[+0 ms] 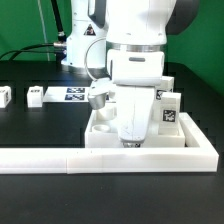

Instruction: Assemble square table

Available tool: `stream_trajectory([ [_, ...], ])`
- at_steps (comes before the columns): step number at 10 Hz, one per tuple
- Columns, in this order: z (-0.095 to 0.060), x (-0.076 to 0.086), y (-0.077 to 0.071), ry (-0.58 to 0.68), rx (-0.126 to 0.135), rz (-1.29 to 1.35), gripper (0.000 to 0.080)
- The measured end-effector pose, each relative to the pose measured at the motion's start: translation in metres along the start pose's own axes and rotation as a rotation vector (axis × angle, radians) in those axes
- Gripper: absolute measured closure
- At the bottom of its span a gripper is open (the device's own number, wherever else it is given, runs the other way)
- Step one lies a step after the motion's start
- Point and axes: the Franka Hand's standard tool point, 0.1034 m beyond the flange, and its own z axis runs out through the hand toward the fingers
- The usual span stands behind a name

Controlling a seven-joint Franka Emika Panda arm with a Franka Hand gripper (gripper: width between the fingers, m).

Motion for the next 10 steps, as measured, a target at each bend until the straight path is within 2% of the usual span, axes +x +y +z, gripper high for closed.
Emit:
stream_trajectory([
  [2, 0.0, 0.001, 0.001, -0.001, -0.008, -0.095, 0.0738],
  [6, -0.003, 0.016, 0.004, -0.016, 0.005, -0.241, 0.0738],
  [10, -0.002, 0.007, 0.005, -0.04, 0.007, -0.459, 0.0738],
])
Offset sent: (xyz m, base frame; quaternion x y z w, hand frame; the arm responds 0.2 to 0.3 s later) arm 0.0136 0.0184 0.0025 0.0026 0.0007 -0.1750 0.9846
